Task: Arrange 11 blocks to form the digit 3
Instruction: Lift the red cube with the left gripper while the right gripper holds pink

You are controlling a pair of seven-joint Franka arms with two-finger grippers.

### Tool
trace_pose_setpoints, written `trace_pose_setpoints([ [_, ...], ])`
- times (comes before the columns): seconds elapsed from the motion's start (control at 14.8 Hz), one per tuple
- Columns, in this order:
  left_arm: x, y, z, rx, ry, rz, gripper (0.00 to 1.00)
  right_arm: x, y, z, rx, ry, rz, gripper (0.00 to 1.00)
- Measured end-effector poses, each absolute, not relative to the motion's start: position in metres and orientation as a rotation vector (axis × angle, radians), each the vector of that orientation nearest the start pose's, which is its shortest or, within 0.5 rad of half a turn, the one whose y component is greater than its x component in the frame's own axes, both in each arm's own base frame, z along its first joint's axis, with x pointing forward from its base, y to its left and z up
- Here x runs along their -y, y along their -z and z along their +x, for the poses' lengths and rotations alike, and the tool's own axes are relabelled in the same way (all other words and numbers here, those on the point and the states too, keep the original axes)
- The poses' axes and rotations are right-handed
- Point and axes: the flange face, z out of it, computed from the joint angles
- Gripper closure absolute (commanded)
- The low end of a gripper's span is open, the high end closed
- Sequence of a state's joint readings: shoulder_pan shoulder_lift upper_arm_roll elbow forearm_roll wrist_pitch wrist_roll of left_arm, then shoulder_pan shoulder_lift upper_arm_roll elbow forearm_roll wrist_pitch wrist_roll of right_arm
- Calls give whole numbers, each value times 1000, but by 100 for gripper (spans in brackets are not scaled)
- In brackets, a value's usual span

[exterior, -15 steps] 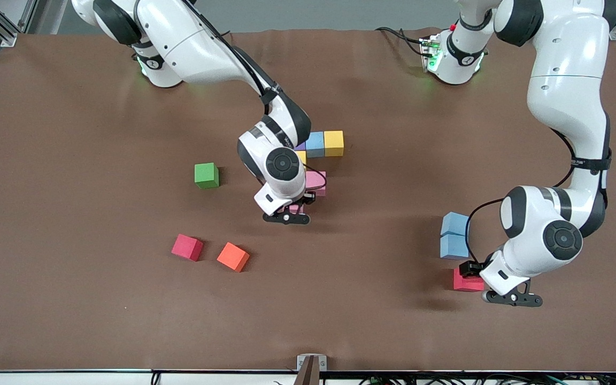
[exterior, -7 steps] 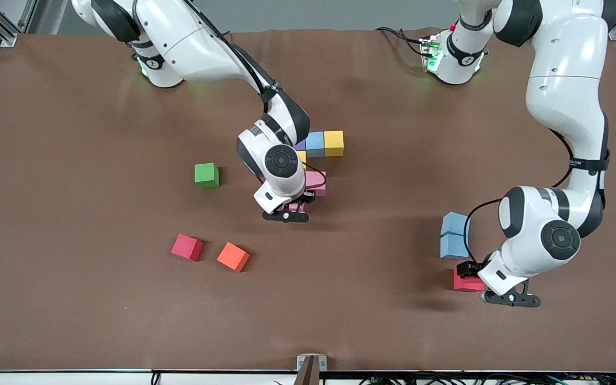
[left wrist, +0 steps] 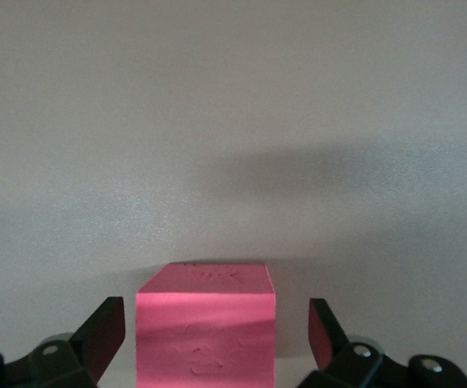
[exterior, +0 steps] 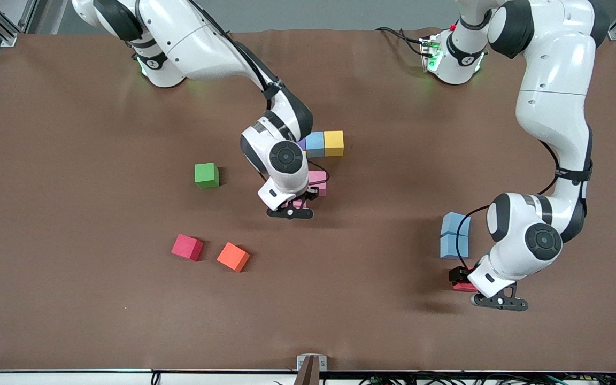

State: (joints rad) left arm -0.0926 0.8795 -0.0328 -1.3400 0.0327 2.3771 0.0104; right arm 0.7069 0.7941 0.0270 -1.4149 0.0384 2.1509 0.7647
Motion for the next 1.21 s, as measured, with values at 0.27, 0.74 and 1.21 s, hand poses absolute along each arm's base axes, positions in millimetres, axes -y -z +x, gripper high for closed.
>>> trace_pose_setpoints([
  [0.27, 80, -203, 750, -209, 233, -3134, 23, -482, -221, 538, -95, -121, -3140, 100],
  [0.74, 79, -206, 752, -154, 245, -3169, 73, -482, -221, 538, -96, -119, -3140, 100],
  [1.21, 75, -245, 762, -128, 333, -3169, 99, -481, -221, 539, -79, -119, -3141, 100],
])
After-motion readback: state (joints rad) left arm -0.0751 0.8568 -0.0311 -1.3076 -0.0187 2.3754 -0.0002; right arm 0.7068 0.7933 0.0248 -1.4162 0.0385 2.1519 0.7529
